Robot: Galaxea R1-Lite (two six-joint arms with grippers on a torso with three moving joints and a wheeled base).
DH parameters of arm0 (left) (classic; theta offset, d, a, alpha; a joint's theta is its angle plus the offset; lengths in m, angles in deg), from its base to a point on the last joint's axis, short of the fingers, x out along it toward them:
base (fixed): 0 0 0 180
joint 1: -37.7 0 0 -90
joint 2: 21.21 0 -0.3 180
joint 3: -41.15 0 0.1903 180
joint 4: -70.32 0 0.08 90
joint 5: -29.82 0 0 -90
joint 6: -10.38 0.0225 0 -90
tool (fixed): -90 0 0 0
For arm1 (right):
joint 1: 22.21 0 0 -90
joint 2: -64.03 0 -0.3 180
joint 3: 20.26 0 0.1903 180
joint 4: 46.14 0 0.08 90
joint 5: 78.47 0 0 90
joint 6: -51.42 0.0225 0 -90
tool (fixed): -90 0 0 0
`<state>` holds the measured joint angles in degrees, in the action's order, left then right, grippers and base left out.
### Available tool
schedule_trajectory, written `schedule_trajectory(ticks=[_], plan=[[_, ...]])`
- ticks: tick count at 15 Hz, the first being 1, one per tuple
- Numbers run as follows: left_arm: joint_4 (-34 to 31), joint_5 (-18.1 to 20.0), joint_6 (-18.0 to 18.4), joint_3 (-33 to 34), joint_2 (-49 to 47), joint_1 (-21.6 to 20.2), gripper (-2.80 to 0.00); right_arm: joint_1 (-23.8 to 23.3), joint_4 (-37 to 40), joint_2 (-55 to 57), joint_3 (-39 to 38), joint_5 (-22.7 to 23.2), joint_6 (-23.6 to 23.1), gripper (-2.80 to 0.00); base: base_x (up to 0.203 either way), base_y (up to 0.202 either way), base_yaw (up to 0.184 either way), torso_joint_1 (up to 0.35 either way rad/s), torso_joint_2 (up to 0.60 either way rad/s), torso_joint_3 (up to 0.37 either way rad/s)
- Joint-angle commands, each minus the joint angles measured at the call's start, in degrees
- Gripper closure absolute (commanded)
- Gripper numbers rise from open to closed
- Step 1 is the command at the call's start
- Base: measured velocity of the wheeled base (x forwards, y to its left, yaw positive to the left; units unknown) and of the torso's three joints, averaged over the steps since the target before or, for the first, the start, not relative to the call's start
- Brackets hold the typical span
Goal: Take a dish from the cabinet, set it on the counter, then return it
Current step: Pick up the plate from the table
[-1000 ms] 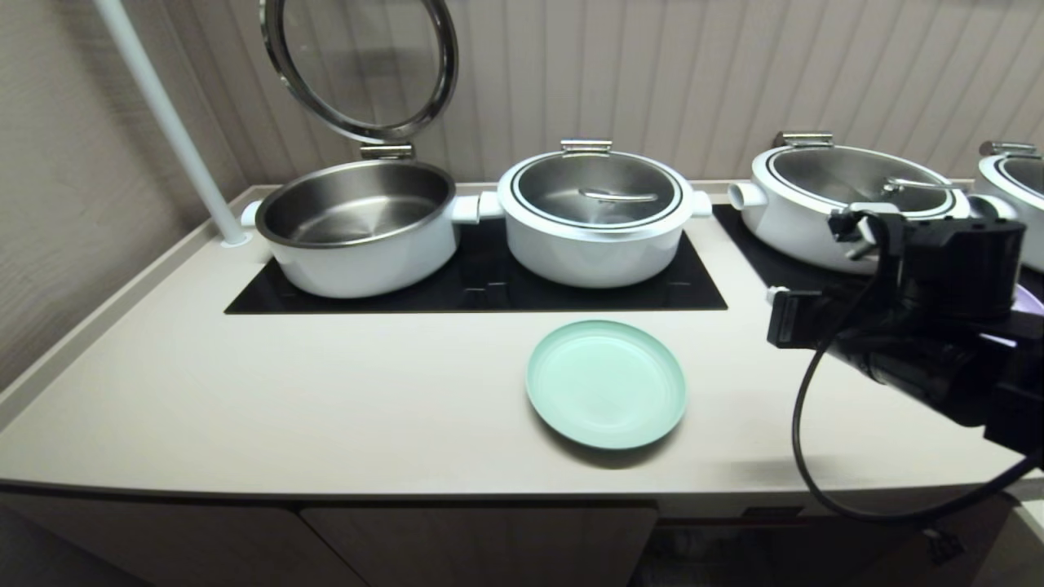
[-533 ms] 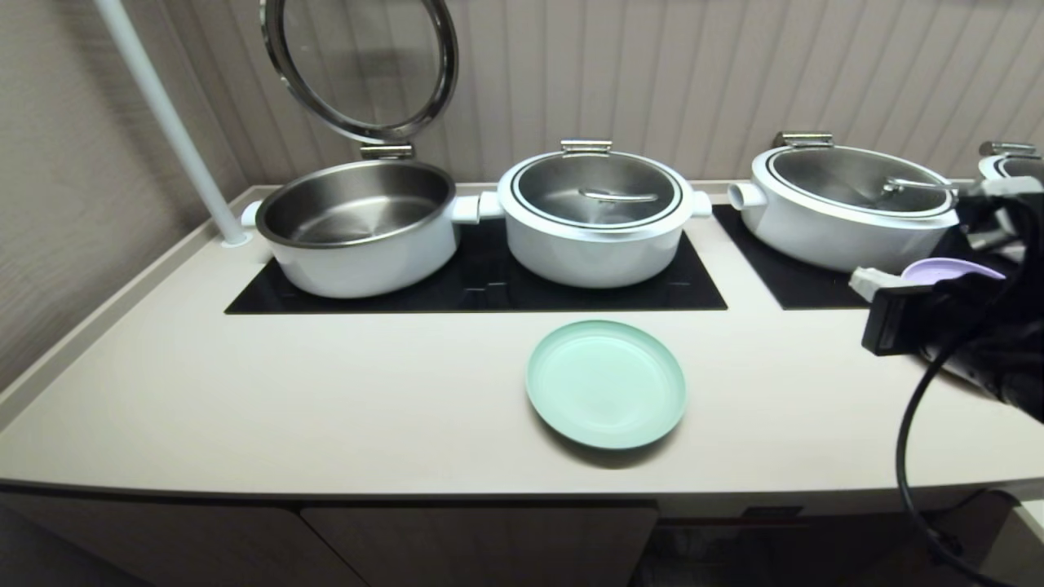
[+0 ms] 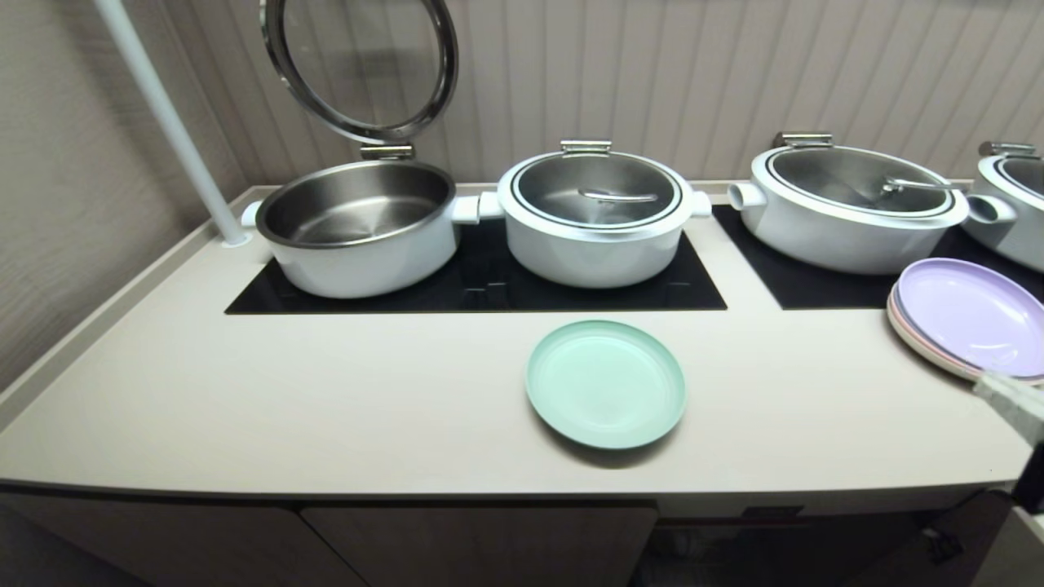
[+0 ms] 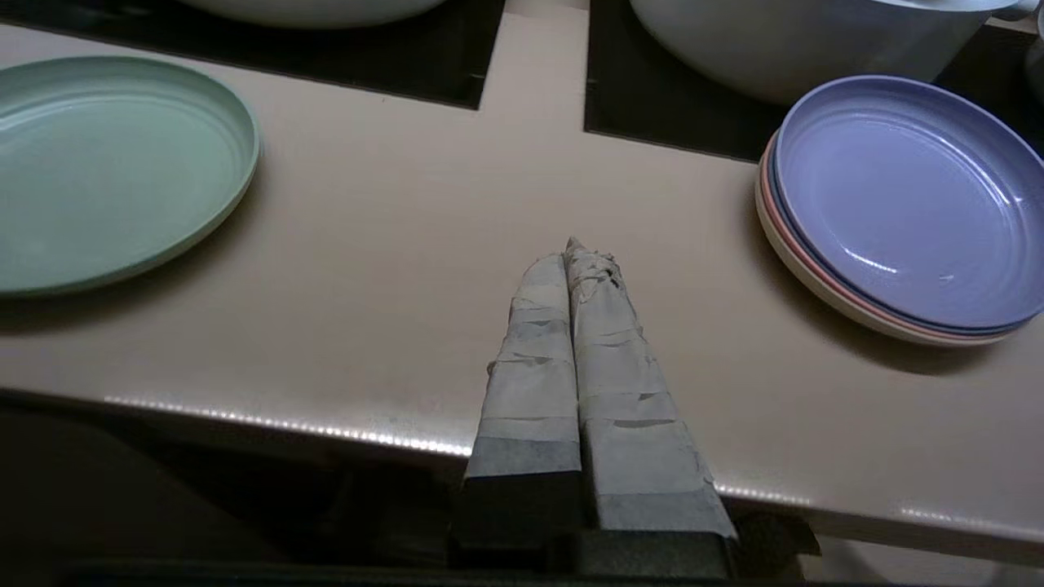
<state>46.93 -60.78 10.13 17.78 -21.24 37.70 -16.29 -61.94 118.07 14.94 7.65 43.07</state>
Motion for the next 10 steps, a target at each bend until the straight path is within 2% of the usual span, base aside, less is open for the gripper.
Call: schedule_trajectory(ticks=[1, 3, 7, 9, 10], plan=[[-0.1, 0.0, 0.0, 0.0, 0.0, 0.0, 0.00, -4.7, -0.1, -12.4, -8.6, 5.5, -1.1, 0.00, 0.000, 0.000, 0.000, 0.000, 0.00, 0.000], [0.0, 0.0, 0.0, 0.0, 0.0, 0.0, 0.00, -6.7, 4.2, -19.4, -11.2, 7.3, -1.7, 0.00, 0.000, 0.000, 0.000, 0.000, 0.00, 0.000], [-0.1, 0.0, 0.0, 0.0, 0.0, 0.0, 0.00, -7.8, 21.4, -33.8, -11.7, 7.7, -2.3, 0.00, 0.000, 0.000, 0.000, 0.000, 0.00, 0.000], [0.0, 0.0, 0.0, 0.0, 0.0, 0.0, 0.00, -7.6, 30.0, -40.6, -11.8, 6.3, -2.5, 0.00, 0.000, 0.000, 0.000, 0.000, 0.00, 0.000], [0.0, 0.0, 0.0, 0.0, 0.0, 0.0, 0.00, -7.0, 33.3, -43.0, -11.8, 3.9, -2.5, 0.00, 0.000, 0.000, 0.000, 0.000, 0.00, 0.000]])
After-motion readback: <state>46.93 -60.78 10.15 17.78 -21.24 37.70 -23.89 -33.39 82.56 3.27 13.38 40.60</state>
